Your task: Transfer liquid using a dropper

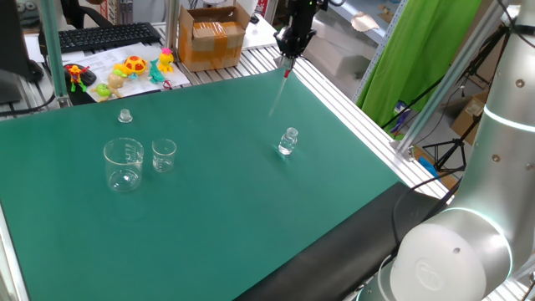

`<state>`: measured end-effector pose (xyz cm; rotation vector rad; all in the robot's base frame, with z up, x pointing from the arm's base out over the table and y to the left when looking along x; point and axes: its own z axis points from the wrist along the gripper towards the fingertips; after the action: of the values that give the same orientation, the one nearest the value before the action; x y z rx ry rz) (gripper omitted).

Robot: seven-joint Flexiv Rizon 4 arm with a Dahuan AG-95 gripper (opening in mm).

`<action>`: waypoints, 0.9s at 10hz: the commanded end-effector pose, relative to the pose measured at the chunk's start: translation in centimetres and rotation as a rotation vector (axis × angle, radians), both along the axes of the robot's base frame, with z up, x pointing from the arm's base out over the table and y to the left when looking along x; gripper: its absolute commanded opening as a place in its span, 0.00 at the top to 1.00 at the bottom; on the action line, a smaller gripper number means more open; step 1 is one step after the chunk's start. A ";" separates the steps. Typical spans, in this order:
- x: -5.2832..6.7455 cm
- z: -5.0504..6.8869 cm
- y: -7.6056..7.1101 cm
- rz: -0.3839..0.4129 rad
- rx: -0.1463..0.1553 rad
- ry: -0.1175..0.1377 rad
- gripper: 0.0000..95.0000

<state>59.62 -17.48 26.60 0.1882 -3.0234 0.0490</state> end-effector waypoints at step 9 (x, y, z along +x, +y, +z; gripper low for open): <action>-0.6 -1.0 -5.6 0.075 -0.038 -0.045 1.00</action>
<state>59.10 -23.38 25.56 0.3012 -3.0548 0.1113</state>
